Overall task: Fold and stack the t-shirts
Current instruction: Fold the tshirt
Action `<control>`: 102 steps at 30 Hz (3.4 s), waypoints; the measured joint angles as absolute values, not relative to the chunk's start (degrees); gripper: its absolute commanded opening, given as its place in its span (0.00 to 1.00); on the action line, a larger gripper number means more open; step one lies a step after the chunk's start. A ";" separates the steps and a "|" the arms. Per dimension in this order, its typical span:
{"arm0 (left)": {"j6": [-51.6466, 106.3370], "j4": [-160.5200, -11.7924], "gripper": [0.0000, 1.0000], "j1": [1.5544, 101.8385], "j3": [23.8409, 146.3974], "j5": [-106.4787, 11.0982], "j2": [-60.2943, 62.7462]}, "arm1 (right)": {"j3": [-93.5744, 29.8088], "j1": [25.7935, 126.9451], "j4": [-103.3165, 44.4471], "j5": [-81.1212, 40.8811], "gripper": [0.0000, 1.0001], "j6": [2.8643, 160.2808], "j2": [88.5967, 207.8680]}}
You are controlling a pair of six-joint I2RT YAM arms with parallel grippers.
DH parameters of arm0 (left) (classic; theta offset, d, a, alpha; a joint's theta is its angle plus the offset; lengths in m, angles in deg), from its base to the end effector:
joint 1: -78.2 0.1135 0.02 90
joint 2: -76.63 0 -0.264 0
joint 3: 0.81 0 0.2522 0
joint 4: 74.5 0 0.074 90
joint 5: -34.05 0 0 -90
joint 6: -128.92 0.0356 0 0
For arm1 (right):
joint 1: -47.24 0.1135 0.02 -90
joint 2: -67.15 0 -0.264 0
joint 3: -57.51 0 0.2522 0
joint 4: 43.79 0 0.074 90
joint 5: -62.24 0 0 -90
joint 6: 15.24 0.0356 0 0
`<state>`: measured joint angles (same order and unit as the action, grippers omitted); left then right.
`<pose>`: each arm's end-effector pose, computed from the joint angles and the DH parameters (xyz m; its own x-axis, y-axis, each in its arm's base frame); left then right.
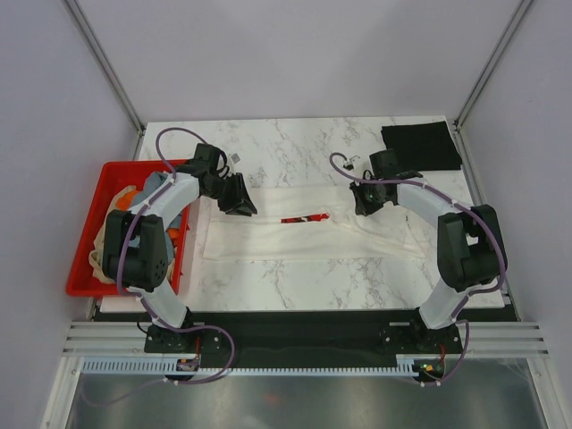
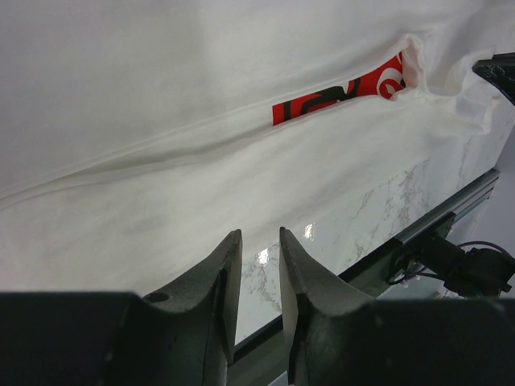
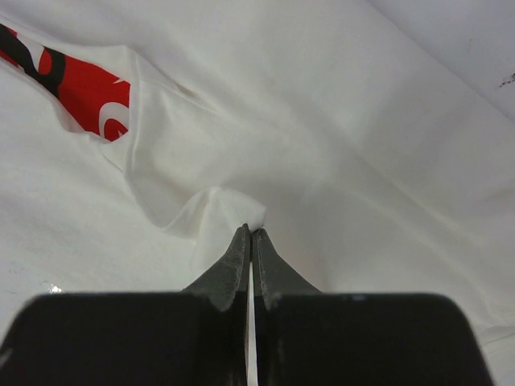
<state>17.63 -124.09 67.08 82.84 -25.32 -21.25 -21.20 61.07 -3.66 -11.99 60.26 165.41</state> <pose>0.3368 -0.0847 0.2191 -0.9608 -0.1296 -0.2451 0.0404 0.8091 -0.5862 0.3378 0.0931 0.1969 -0.7205 -0.4255 -0.5475 -0.5616 0.8213 0.1007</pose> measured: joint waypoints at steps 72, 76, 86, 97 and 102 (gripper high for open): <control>18.06 -122.78 0.37 66.54 77.83 -25.91 -16.77 | -15.69 68.98 -2.06 -35.40 0.00 99.64 153.67; 18.06 -122.78 0.37 66.54 77.83 -25.84 -16.77 | -15.69 70.14 -4.58 -34.92 0.00 100.76 156.95; 18.06 -122.76 0.37 66.54 77.83 -25.84 -16.77 | -17.50 74.05 -8.56 -35.44 0.00 101.22 166.20; 18.08 -122.76 0.38 66.54 77.83 -25.82 -16.77 | -18.40 77.79 -9.34 -36.36 0.00 100.49 167.94; 18.06 -122.67 0.40 65.90 77.85 -25.12 -16.77 | -20.06 77.77 -5.47 -37.37 0.09 100.87 165.87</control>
<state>18.06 -122.67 65.90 77.85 -25.12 -16.77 -20.06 77.77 -5.47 -37.37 100.87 165.87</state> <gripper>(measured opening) 0.394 0.071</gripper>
